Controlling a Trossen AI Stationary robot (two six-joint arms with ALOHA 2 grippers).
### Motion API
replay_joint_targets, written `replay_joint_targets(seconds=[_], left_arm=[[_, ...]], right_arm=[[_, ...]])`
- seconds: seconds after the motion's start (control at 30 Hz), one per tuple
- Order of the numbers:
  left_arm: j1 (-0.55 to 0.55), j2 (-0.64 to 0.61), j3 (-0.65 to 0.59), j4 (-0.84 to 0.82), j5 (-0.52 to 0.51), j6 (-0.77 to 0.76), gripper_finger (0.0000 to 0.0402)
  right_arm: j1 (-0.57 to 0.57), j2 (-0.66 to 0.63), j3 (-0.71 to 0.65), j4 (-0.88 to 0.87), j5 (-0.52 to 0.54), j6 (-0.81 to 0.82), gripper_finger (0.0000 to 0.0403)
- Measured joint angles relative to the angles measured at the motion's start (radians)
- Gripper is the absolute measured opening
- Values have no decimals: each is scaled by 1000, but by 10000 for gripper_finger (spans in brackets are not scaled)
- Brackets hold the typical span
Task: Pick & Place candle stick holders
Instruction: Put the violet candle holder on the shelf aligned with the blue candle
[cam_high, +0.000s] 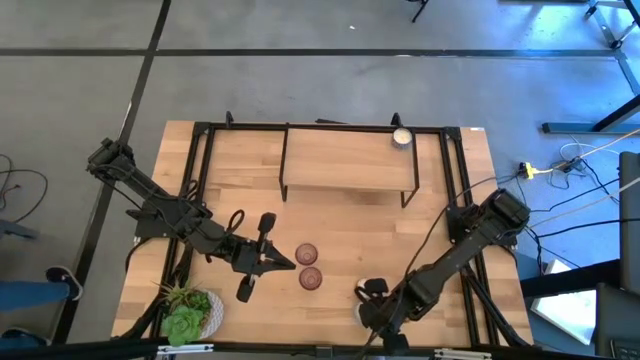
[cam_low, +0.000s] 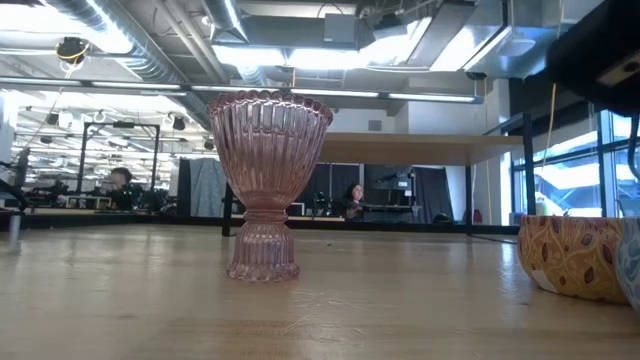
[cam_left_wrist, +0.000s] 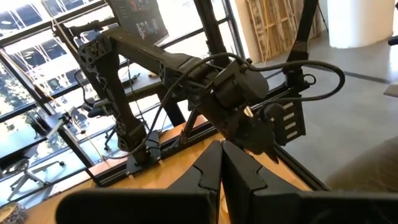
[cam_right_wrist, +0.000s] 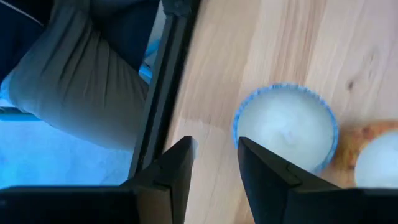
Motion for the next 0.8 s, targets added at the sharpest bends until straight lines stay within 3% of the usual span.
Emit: replay_joint_targets(seconds=[0.8], left_arm=[[0, 0, 0, -14, 0, 0, 4]], right_arm=[[-63, 0, 27, -79, 90, -173, 133]])
